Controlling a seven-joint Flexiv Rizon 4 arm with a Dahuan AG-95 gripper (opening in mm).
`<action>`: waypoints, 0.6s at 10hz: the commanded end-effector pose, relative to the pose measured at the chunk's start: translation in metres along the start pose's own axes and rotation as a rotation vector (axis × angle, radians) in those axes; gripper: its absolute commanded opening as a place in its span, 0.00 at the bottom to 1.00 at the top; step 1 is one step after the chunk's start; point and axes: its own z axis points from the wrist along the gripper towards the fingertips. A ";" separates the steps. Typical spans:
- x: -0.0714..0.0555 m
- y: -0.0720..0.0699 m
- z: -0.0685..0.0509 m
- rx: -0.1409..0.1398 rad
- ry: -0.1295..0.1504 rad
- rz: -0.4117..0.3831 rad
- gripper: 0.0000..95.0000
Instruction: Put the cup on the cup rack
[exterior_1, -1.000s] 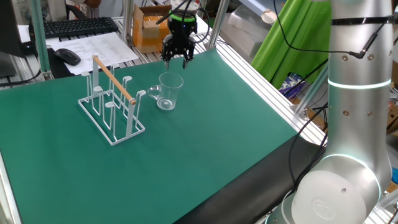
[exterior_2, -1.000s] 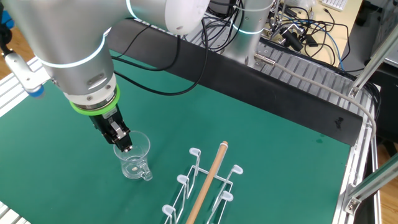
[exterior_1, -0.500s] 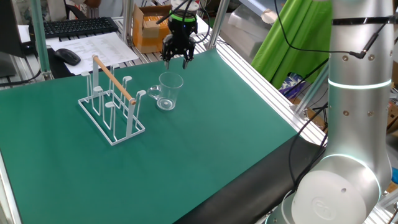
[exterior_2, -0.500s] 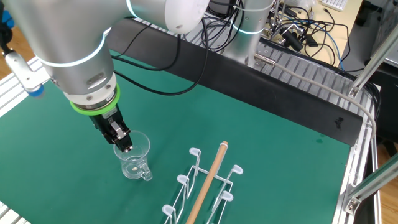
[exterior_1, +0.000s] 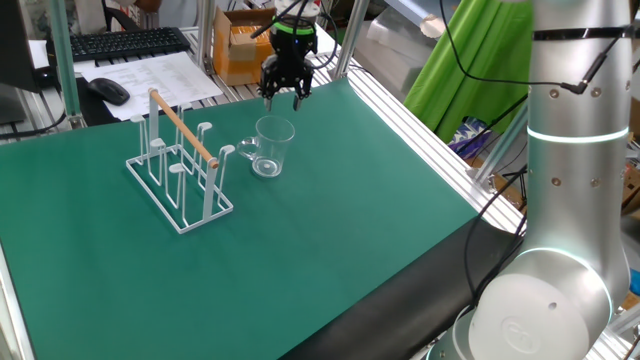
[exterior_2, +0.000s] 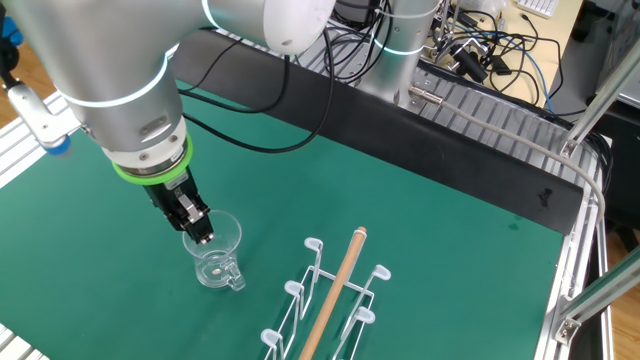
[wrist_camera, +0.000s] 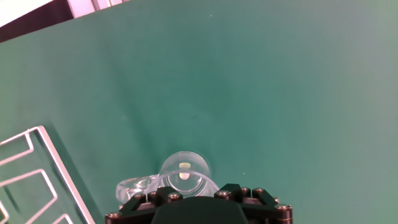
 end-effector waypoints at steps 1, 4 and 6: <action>-0.001 0.000 0.000 0.003 0.006 0.009 0.60; -0.001 0.000 0.000 0.003 0.009 0.013 0.60; -0.001 0.000 0.000 0.001 0.009 0.008 0.60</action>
